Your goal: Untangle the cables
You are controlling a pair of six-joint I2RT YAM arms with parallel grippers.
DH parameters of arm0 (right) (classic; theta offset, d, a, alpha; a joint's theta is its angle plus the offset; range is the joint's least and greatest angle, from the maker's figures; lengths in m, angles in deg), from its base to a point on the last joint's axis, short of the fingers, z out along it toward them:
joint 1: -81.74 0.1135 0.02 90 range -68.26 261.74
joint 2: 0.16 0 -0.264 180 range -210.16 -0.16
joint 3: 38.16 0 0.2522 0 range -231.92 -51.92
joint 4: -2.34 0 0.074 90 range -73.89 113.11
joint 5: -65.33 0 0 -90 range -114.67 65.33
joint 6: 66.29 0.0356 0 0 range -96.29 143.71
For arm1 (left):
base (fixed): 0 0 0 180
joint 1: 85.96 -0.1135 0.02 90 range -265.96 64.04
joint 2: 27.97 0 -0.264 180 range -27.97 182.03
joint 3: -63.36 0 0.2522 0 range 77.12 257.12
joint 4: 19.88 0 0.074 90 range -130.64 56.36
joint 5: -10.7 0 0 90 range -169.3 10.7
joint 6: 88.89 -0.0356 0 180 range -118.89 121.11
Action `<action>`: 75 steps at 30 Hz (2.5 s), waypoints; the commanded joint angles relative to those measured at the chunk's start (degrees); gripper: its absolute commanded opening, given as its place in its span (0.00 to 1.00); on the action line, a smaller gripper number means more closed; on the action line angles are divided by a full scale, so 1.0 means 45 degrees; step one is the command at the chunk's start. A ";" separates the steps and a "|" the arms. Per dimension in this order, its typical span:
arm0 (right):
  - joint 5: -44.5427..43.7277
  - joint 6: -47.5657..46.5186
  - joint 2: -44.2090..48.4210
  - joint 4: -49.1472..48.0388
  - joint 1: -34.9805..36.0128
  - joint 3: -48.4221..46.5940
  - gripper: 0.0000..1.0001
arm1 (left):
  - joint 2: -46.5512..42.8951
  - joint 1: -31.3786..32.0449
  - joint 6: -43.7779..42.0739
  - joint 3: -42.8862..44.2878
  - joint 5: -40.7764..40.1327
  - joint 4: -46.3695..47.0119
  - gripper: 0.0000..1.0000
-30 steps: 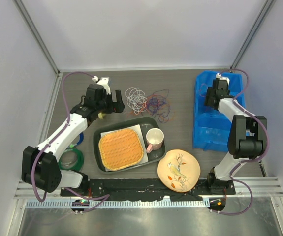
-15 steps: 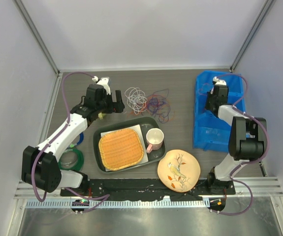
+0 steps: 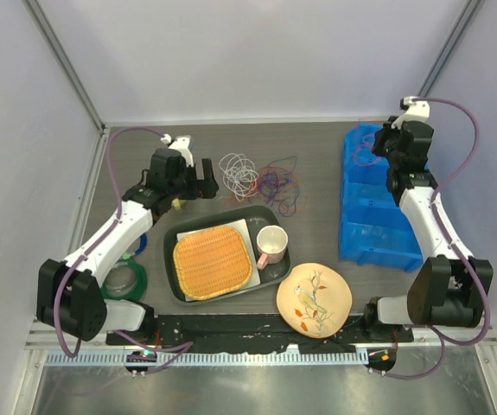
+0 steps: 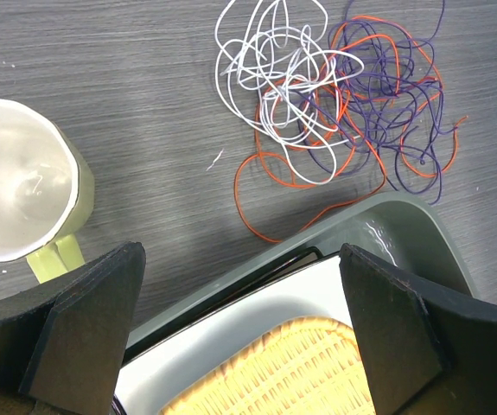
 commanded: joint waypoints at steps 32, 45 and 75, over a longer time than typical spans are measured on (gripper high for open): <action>0.1185 -0.2387 -0.4358 0.0852 0.5935 -0.3983 0.94 | 0.0947 -0.0003 0.0466 0.0565 0.0543 0.0521 1.00; 0.1397 -0.4003 -0.8518 0.4290 0.6506 -0.7128 0.75 | 0.0966 -0.0003 0.0407 0.0525 0.0855 0.0656 1.00; 0.0991 -0.2895 -0.8136 0.2104 0.6740 -0.7739 0.01 | 0.1220 -0.0003 0.0232 0.0311 0.1985 0.1512 1.00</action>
